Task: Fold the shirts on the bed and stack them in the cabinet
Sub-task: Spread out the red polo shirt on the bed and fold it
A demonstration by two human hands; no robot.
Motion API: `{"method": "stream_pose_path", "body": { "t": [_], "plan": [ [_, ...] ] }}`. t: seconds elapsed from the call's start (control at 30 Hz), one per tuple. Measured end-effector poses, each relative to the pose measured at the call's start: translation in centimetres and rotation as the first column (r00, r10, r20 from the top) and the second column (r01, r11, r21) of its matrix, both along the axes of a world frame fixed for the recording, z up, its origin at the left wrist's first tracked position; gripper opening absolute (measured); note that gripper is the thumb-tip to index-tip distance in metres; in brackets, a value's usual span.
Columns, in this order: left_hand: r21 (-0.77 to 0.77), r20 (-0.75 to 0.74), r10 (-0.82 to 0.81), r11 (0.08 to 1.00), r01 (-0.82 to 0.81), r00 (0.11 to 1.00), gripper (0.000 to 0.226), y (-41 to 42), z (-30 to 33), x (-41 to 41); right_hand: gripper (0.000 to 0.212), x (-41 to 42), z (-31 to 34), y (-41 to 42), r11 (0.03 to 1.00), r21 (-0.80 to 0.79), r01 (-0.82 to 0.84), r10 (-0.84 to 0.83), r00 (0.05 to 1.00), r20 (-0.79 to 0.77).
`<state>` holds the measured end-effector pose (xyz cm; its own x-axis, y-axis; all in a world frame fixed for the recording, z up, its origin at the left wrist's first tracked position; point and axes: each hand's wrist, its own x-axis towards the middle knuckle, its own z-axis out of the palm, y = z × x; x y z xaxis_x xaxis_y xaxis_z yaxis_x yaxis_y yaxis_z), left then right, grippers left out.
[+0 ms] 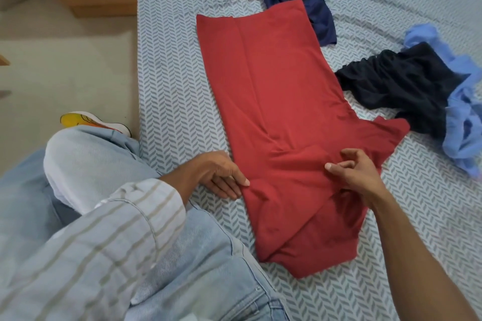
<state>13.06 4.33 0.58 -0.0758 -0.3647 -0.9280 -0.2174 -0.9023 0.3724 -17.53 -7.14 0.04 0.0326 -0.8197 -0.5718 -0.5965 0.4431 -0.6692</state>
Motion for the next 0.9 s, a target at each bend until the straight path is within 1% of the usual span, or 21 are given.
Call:
{"method": "stream_pose_path", "body": {
  "t": [0.03, 0.07, 0.1, 0.13, 0.17, 0.2, 0.23, 0.27, 0.3, 0.33, 0.37, 0.47, 0.53, 0.57, 0.67, 0.73, 0.83, 0.9],
  "plan": [
    [-0.002, 0.001, 0.002, 1.0, -0.002, 1.0, 0.037, 0.0, 0.0, 0.0, 0.074, 0.1, 0.0, 0.6, 0.998, -0.069, 0.002, -0.006, 0.999, -0.052],
    [-0.004, 0.0, 0.007, 1.0, -0.007, 1.0, 0.039, 0.1, 0.1, 0.0, 0.077, 0.3, 0.2, 1.5, 0.985, -0.17, -0.033, 0.005, 0.987, -0.159],
    [-0.006, -0.001, 0.009, 1.0, -0.009, 1.0, 0.04, 0.1, 0.1, 0.0, 0.079, 0.5, 0.4, 2.6, 0.951, -0.289, -0.106, 0.008, 0.947, -0.321],
    [-0.007, -0.002, 0.009, 1.0, -0.009, 1.0, 0.041, 0.1, 0.1, 0.0, 0.076, 0.8, 0.7, 4.2, 0.889, -0.41, -0.204, -0.008, 0.888, -0.459],
    [-0.009, -0.002, 0.005, 1.0, -0.005, 1.0, 0.042, 0.1, 0.1, 0.1, 0.066, 1.2, 1.1, 5.9, 0.808, -0.514, -0.288, -0.041, 0.843, -0.537],
    [-0.008, -0.001, -0.001, 1.0, 0.001, 1.0, 0.042, 0.1, 0.0, 0.1, 0.052, 1.6, 1.5, 7.8, 0.769, -0.55, -0.325, -0.045, 0.832, -0.553],
    [-0.007, 0.001, -0.008, 1.0, 0.008, 1.0, 0.042, 0.1, 0.1, 0.0, 0.041, 2.1, 1.8, 9.6, 0.806, -0.491, -0.33, 0.01, 0.837, -0.547],
    [-0.005, 0.003, -0.013, 1.0, 0.013, 1.0, 0.042, 0.1, 0.0, 0.0, 0.045, 2.5, 2.0, 11.1, 0.885, -0.324, -0.334, 0.113, 0.83, -0.546],
    [-0.001, 0.002, -0.022, 1.0, 0.022, 1.0, 0.041, 0.1, -0.1, 0.0, 0.055, 2.7, 1.9, 12.7, 0.937, -0.098, -0.335, 0.238, 0.819, -0.522],
    [0.003, 0.001, -0.032, 0.999, 0.032, 0.999, 0.04, 0.1, -0.1, -0.1, 0.063, 2.6, 1.7, 14.1, 0.946, 0.082, -0.312, 0.314, 0.83, -0.461],
    [0.005, 0.002, -0.042, 0.999, 0.042, 0.999, 0.039, 0.1, 0.0, -0.1, 0.064, 2.7, 1.5, 15.2, 0.946, 0.171, -0.275, 0.321, 0.859, -0.398],
    [0.01, 0.006, -0.062, 0.998, 0.062, 0.998, 0.037, 0.4, -0.1, -0.1, 0.053, 2.6, 1.4, 16.9, 0.974, 0.208, -0.095, 0.142, 0.963, -0.227],
    [0.008, 0.01, -0.062, 0.998, 0.062, 0.998, 0.032, 0.7, 0.0, -0.1, 0.043, 2.5, 1.6, 17.2, 0.969, 0.247, -0.018, 0.049, 0.992, -0.118],
    [0.005, 0.013, -0.065, 0.998, 0.065, 0.998, 0.029, 0.7, 0.1, -0.1, 0.039, 2.7, 1.8, 17.3, 0.965, 0.264, -0.011, 0.031, 0.997, -0.072],
    [-0.007, 0.018, -0.052, 0.999, 0.052, 0.998, 0.025, 1.0, 0.3, -0.2, 0.03, 3.6, 2.0, 18.0, 0.952, 0.306, -0.023, 0.008, 0.999, 0.049],
    [-0.014, 0.024, -0.044, 0.999, 0.045, 0.999, 0.024, 1.1, 0.3, -0.2, 0.026, 4.2, 1.8, 18.5, 0.937, 0.348, 0.026, -0.074, 0.989, 0.126],
    [-0.026, 0.032, -0.035, 0.999, 0.036, 0.999, 0.026, 1.3, 0.3, -0.3, 0.012, 4.0, 1.3, 19.4, 0.899, 0.427, 0.101, -0.227, 0.939, 0.257],
    [-0.031, 0.036, -0.039, 0.999, 0.04, 0.999, 0.026, 1.4, 0.3, -0.2, 0.012, 3.5, 1.0, 20.0, 0.882, 0.453, 0.13, -0.285, 0.912, 0.293]
  ]
}}
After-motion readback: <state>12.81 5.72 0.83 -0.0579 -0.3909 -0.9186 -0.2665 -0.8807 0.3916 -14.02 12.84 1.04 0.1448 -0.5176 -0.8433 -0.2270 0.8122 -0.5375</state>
